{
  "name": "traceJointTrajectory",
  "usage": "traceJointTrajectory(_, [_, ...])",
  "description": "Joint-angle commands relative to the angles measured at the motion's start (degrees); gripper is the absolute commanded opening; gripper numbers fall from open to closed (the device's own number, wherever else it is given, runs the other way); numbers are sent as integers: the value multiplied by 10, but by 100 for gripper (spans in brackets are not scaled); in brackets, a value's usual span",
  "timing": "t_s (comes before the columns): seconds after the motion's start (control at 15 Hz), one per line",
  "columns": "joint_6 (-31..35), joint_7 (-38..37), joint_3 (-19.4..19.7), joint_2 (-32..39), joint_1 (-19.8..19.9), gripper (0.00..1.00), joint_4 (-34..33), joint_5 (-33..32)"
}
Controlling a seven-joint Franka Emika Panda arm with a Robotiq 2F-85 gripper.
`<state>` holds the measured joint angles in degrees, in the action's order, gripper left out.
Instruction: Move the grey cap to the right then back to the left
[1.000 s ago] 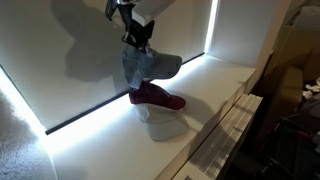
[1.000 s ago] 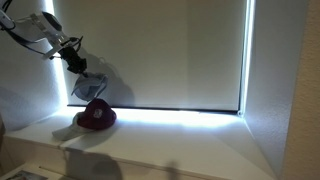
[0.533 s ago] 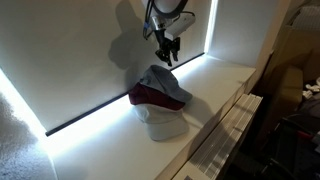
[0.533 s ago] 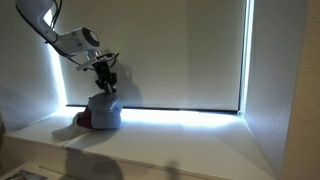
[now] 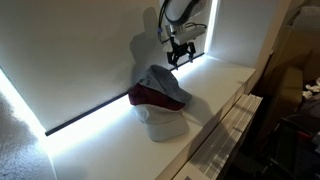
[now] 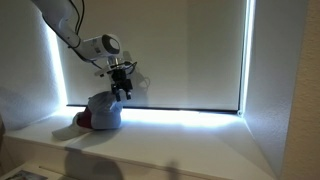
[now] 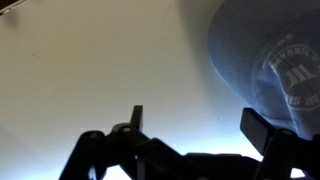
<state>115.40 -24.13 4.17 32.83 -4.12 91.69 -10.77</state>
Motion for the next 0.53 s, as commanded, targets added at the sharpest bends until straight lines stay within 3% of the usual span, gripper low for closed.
traceJointTrajectory(0.0, [25, -69, 18, -32, 0, 100, 11, 33])
traceJointTrajectory(0.2, [45, -145, 34, -81, -9, 100, 34, 36])
traceJointTrajectory(0.33, [49, -219, 48, -114, -23, 100, 47, 3])
traceJointTrajectory(0.47, [16, -247, 47, -150, -26, 100, 54, -25])
